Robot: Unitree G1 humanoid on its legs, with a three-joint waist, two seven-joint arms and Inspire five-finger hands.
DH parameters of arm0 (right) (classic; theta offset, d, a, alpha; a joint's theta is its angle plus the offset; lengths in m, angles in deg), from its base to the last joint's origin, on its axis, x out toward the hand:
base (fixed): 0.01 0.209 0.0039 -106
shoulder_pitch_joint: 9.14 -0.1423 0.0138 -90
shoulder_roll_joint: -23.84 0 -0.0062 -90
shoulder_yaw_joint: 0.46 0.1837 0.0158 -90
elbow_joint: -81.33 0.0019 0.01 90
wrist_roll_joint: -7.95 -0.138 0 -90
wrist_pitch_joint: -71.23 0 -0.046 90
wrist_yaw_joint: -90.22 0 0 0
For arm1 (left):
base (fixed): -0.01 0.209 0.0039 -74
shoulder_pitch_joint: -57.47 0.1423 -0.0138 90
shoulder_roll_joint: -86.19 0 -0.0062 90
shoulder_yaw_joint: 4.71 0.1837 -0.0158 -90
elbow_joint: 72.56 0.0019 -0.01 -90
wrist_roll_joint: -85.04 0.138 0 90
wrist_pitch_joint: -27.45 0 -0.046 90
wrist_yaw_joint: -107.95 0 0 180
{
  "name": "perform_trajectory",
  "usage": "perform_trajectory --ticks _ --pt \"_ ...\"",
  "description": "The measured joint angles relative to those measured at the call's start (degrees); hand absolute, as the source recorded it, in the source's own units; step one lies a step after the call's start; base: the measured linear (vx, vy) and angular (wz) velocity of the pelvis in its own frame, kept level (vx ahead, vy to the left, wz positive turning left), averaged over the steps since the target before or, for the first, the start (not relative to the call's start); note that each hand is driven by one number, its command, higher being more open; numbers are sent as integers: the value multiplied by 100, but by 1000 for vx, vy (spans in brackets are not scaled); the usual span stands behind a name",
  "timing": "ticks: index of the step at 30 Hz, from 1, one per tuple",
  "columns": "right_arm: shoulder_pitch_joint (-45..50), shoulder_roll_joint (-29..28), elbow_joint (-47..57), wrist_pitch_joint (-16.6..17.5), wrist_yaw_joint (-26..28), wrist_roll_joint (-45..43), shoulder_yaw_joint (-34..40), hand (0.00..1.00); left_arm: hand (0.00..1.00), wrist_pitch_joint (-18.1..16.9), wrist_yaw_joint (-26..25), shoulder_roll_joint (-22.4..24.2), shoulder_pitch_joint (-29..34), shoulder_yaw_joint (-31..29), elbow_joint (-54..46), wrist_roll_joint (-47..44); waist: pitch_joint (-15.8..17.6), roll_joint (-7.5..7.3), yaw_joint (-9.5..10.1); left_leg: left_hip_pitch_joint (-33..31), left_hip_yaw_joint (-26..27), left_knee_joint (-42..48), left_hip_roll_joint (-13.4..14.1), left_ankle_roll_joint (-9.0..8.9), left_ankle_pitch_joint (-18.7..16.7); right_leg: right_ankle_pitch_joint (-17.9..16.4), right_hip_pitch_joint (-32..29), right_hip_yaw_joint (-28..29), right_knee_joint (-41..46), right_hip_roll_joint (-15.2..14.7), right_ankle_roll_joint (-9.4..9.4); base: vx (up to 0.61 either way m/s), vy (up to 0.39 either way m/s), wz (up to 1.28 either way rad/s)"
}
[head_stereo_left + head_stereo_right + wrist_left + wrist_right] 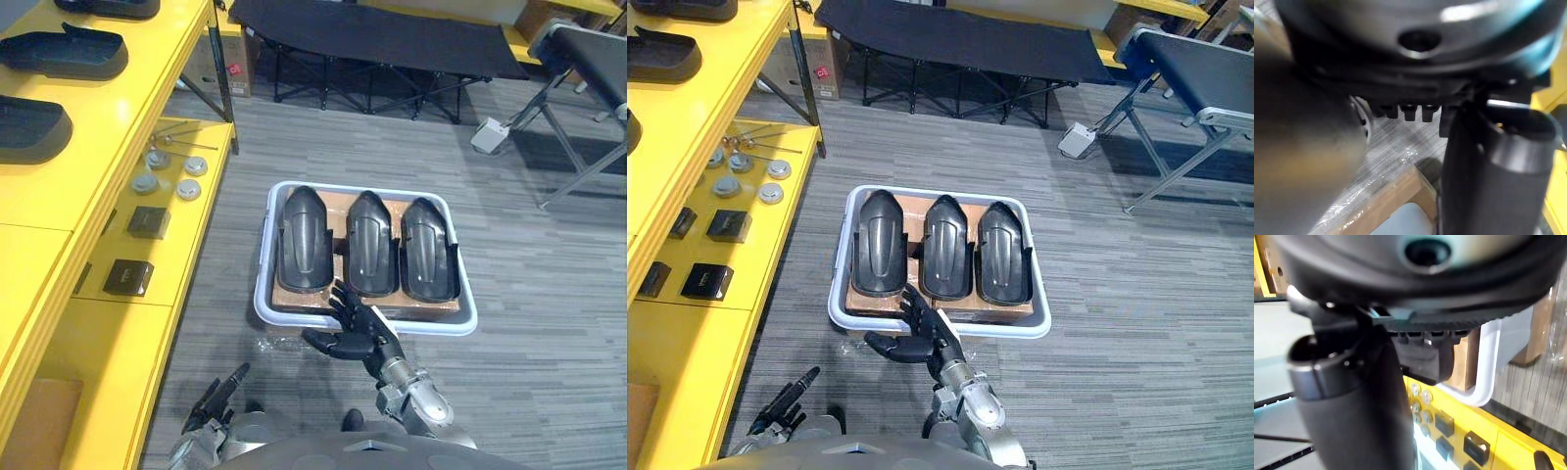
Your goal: Walk over and take three plastic housings, then place them on the shelf
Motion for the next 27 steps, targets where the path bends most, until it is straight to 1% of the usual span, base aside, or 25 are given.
perform_trajectory --ticks 2,5,6,7,8,9,10,11,12,13,14,16,17,18,20,22,23,24,25,26,27 --pt "-29 0 13 -28 64 -43 -121 100 100 -13 3 1 15 -16 24 2 -8 -11 -3 10 -2 -68 -17 -6 83 1 -4 -8 -24 -6 0 -151 -51 -1" --pt "-1 33 277 -45 -56 -231 -232 100 100 -158 29 2 70 -9 24 -2 -48 -70 -5 84 -17 -420 -101 -38 369 -1 -12 -51 -179 -38 -1 -148 -68 -2" --pt "-25 53 420 -46 -183 -252 -234 100 100 -226 42 2 100 3 24 -4 -58 -76 -5 117 -13 -535 -123 -47 466 -15 -20 -60 -203 -43 -17 -195 -94 -6" --pt "-114 74 670 -45 -501 -249 -197 100 100 -452 48 0 160 107 15 -24 -64 -84 -22 187 0 -742 -150 -59 636 -79 -59 -85 -204 -50 -70 -200 -99 -8" --pt "-165 82 737 -43 -620 -249 -153 100 100 -550 53 0 186 165 6 -32 -71 -82 -22 219 11 -847 -158 -62 711 -112 -85 -94 -202 -50 -74 -208 -104 -6" --pt "-261 101 815 -40 -832 -225 -46 100 100 -700 55 0 222 292 -24 -65 -85 -45 -30 268 10 -1008 -151 -64 845 -114 -126 -109 -169 -33 -74 -228 -103 8" --pt "-418 113 856 -17 -1173 -149 245 100 100 -895 46 30 347 505 -283 -186 -87 1 -54 285 -10 -1165 -147 -110 957 -159 -187 -140 -152 -18 -85 -238 -95 10" --pt "-473 113 856 -8 -1287 -149 381 100 100 -936 38 57 408 570 -449 -241 -84 9 -54 274 -10 -1166 -142 -107 976 -155 -205 -142 -135 -14 -82 -265 -93 8" --pt "-554 112 855 1 -1463 -139 635 100 100 -1042 23 89 486 677 -717 -243 -81 28 -8 244 -10 -1167 -133 -86 985 -152 -232 -142 -123 -6 -76 -226 -55 6" --pt "-675 119 855 94 -1689 -141 1084 100 100 -1181 -11 125 655 805 -1163 -229 -81 72 26 86 -25 -1166 -119 -78 1006 -150 -346 -151 -126 9 -73 -197 -45 9" --pt "-747 133 849 144 -1766 -142 1256 100 100 -1240 -28 123 693 871 -1312 -222 -97 15 29 46 -27 -1166 -113 -79 1009 -150 -395 -158 -129 16 -73 -158 -31 11" --pt "-1018 201 754 319 -2017 -136 1690 100 100 -1354 -114 114 771 988 -1742 -205 -50 47 60 -170 -30 -1162 -88 -87 1057 -145 -561 -164 -175 48 -68 -94 -20 1" --pt "-1281 243 599 437 -2229 -111 1934 100 100 -1436 -152 115 786 1030 -1997 -72 31 10 71 -253 -35 -1153 -65 -82 1092 -120 -648 -174 -185 54 -58 -114 -22 -11" --pt "-1495 319 462 449 -2463 50 2103 100 100 -1500 -203 83 798 1134 -2253 19 85 7 129 -344 -25 -1149 -52 -81 1185 -31 -742 -181 -192 56 -60 -93 -12 -15" --pt "-1729 496 224 448 -2757 99 2244 100 100 -1506 -274 28 765 1246 -2657 25 225 -23 181 -374 -17 -1147 -47 -81 1243 74 -775 -185 -196 56 -82 -62 -15 -2" --pt "-1963 628 -98 427 -3071 97 2338 100 100 -1525 -271 -45 760 1348 -3088 25 292 -89 206 -469 -12 -1142 -22 -96 1301 204 -877 -229 -193 63 -115 -20 -12 2" --pt "-2047 636 -202 423 -3131 96 2397 100 100 -1527 -269 -69 744 1373 -3177 25 299 -103 222 -515 -9 -1138 -6 -92 1324 233 -918 -250 -193 71 -118 6 -38 -1" --pt "-2257 642 -406 417 -3267 96 2566 100 100 -1526 -244 -102 653 1390 -3316 25 428 -122 263 -539 -12 -1117 18 -95 1348 295 -925 -279 -208 90 -167 8 -47 0" --pt "-2509 670 -619 399 -3408 97 2763 100 100 -1525 -220 -125 549 1392 -3423 24 569 -134 306 -631 -5 -973 62 -96 1328 332 -944 -279 -230 119 -144 6 -43 -2" --pt "-2646 691 -749 396 -3470 96 2859 100 100 -1525 -207 -138 510 1390 -3495 21 608 -155 325 -715 1 -894 86 -113 1300 380 -977 -277 -265 137 -139 -4 -48 -10" --pt "-2938 806 -1027 375 -3597 92 3014 100 100 -1525 -129 -181 412 1390 -3613 21 685 -196 358 -909 13 -707 133 -143 1246 469 -1060 -276 -323 168 -195 10 -40 -10"
